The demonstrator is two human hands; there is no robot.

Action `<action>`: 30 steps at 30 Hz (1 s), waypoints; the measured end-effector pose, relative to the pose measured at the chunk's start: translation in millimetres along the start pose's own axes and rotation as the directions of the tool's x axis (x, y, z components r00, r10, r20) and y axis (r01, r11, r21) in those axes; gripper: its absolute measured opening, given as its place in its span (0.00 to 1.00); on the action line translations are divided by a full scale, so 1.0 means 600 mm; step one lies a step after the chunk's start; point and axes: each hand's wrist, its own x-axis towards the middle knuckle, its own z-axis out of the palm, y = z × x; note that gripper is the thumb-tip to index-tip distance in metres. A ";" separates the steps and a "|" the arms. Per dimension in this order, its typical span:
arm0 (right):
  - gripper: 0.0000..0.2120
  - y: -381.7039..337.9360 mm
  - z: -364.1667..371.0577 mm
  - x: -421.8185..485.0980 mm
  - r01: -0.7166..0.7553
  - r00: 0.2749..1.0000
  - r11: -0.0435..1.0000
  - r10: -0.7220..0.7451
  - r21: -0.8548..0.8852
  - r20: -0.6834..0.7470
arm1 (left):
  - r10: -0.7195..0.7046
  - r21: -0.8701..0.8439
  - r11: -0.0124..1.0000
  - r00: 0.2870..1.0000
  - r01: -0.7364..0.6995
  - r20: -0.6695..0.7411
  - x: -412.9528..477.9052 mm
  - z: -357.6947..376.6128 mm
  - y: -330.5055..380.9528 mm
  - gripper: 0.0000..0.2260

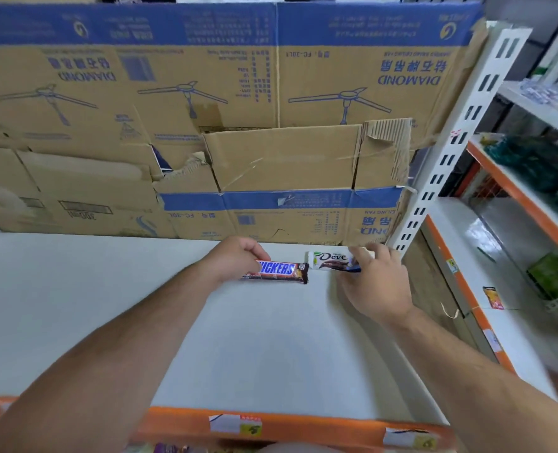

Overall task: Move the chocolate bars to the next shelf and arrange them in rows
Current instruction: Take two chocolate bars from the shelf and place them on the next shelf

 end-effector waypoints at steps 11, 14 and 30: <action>0.15 -0.082 0.034 -0.070 -0.040 0.998 0.985 0.046 0.167 -0.035 | 0.274 0.341 0.909 0.960 -0.238 -0.062 0.036 -0.039 -0.057 0.21; 0.16 -0.099 0.031 -0.087 -0.103 0.995 0.985 0.101 0.142 0.021 | 0.348 0.435 0.850 0.937 -0.296 -0.043 0.043 -0.040 -0.069 0.17; 0.14 -0.124 0.020 -0.113 0.002 0.983 0.995 0.017 -0.100 0.181 | 0.457 0.503 0.791 0.883 -0.349 -0.107 0.009 -0.038 -0.089 0.27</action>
